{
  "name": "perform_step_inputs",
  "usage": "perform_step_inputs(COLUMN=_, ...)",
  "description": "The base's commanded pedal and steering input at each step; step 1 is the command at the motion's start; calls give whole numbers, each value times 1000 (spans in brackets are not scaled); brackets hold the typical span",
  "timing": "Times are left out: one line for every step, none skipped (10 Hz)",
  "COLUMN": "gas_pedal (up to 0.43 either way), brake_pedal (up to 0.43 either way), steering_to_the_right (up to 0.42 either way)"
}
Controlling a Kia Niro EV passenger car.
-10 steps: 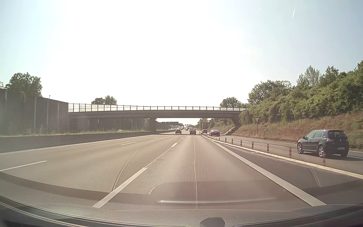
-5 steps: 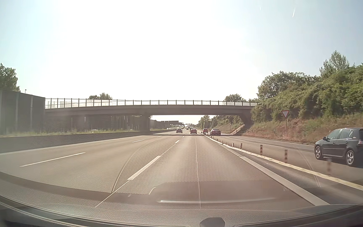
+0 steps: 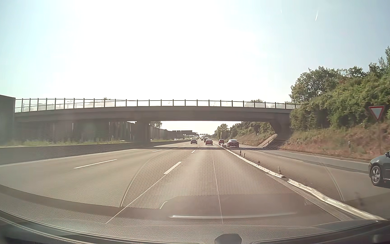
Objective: Follow the waypoints while adhering to traffic rules and regulations
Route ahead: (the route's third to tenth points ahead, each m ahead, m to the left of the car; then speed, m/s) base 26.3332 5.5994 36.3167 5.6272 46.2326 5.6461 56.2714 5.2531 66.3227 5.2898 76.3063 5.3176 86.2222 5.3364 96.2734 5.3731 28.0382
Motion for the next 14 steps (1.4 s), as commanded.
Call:
perform_step_inputs(gas_pedal=0, brake_pedal=24, steering_to_the_right=0)
perform_step_inputs(gas_pedal=0, brake_pedal=24, steering_to_the_right=1)
perform_step_inputs(gas_pedal=0, brake_pedal=24, steering_to_the_right=1)
perform_step_inputs(gas_pedal=0, brake_pedal=24, steering_to_the_right=1)
perform_step_inputs(gas_pedal=0, brake_pedal=24, steering_to_the_right=1)
perform_step_inputs(gas_pedal=0, brake_pedal=24, steering_to_the_right=0)
perform_step_inputs(gas_pedal=0, brake_pedal=24, steering_to_the_right=-1)
perform_step_inputs(gas_pedal=0, brake_pedal=24, steering_to_the_right=-1)
perform_step_inputs(gas_pedal=0, brake_pedal=24, steering_to_the_right=-1)
perform_step_inputs(gas_pedal=0, brake_pedal=24, steering_to_the_right=-1)
perform_step_inputs(gas_pedal=0, brake_pedal=24, steering_to_the_right=0)
perform_step_inputs(gas_pedal=0, brake_pedal=24, steering_to_the_right=0)
perform_step_inputs(gas_pedal=0, brake_pedal=24, steering_to_the_right=0)
perform_step_inputs(gas_pedal=0, brake_pedal=24, steering_to_the_right=0)
